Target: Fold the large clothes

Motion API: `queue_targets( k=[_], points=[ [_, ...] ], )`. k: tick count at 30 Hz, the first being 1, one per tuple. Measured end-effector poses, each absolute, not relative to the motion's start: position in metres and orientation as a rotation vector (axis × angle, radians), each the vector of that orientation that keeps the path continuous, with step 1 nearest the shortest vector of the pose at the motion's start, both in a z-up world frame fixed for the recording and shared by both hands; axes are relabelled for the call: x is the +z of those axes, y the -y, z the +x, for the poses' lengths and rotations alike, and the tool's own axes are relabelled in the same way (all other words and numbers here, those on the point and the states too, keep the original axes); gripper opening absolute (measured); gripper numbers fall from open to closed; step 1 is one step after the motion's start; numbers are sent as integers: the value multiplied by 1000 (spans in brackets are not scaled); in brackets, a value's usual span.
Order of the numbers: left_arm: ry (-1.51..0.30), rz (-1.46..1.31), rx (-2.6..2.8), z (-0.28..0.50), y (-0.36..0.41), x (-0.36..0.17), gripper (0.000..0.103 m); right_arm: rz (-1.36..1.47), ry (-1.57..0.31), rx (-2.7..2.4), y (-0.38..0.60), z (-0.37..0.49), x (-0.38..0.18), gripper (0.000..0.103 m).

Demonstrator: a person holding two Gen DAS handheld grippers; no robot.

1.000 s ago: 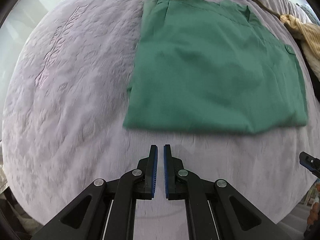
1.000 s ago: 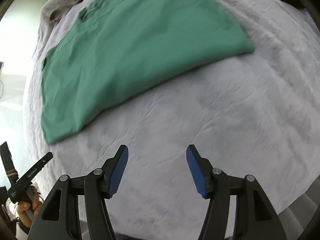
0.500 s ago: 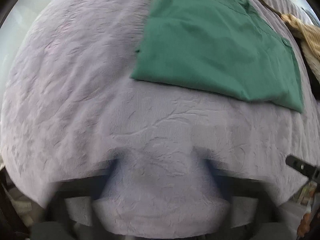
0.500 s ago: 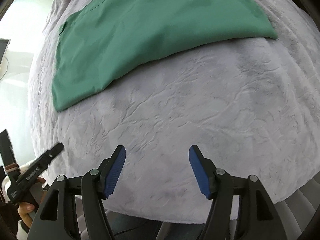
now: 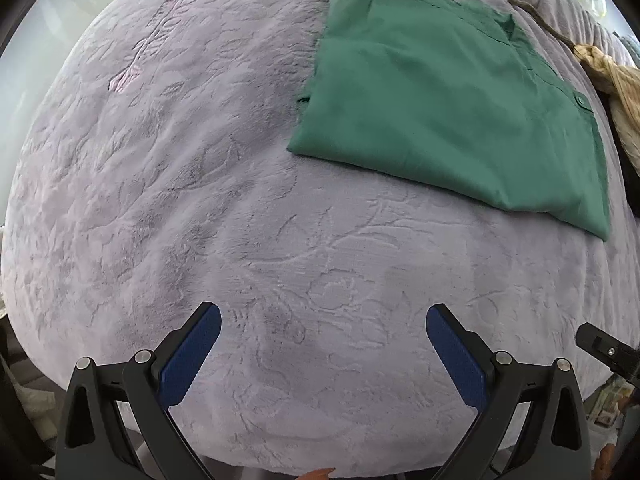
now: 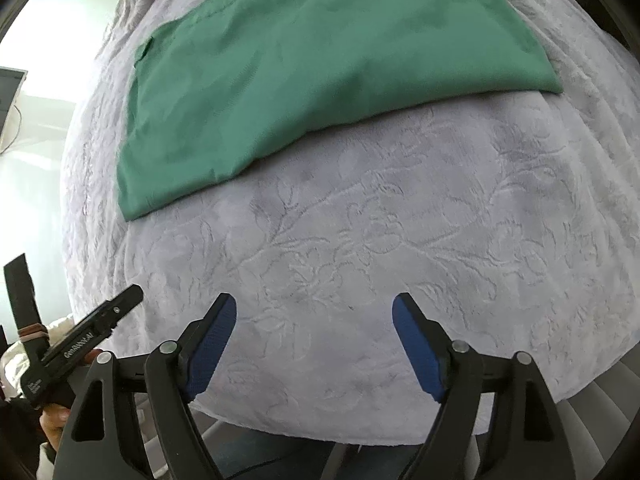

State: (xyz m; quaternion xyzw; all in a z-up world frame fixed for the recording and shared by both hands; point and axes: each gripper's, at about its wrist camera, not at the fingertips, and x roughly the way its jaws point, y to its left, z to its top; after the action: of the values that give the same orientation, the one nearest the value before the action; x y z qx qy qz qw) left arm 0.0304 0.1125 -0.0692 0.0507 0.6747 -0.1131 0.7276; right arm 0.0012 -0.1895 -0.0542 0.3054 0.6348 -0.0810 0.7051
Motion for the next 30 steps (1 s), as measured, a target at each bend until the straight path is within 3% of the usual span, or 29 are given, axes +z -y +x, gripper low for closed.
queue_targets(
  k=[1, 30],
  points=[
    [-1487, 111, -249, 31, -114, -70, 103, 679, -1402, -177, 189, 2, -53, 103],
    [-1550, 43, -231, 58, -143, -99, 103, 887, -1481, -146, 179, 16, -87, 103]
  ],
)
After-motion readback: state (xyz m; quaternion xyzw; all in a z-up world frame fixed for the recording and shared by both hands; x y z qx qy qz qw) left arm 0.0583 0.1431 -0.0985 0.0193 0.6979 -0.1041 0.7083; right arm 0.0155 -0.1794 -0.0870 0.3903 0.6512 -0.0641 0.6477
